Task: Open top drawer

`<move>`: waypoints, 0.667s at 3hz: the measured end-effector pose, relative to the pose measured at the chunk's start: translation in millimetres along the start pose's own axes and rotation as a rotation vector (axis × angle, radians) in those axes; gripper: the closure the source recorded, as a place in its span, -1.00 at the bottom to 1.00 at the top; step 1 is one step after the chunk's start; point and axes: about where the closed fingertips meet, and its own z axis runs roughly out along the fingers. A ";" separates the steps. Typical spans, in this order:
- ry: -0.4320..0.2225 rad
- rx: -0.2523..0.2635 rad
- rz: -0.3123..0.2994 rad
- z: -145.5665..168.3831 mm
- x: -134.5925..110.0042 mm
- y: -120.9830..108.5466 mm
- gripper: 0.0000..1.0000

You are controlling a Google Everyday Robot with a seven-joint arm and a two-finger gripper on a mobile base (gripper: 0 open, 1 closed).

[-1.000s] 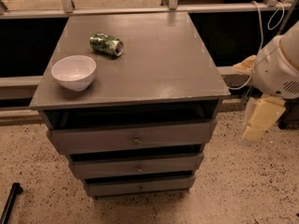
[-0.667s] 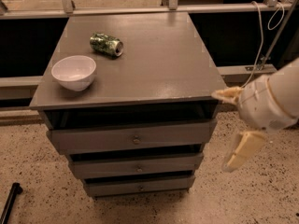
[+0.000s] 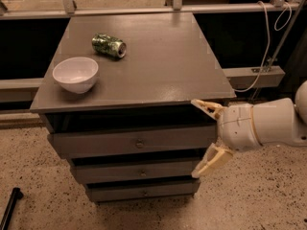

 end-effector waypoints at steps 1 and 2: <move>0.018 -0.007 -0.002 -3.2 0.4 1.7 -1.00; 0.153 -0.019 -0.107 13.9 14.6 8.7 -1.00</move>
Offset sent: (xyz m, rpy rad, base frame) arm 0.0053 -0.0013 -0.0313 -0.3408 -0.1000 0.0478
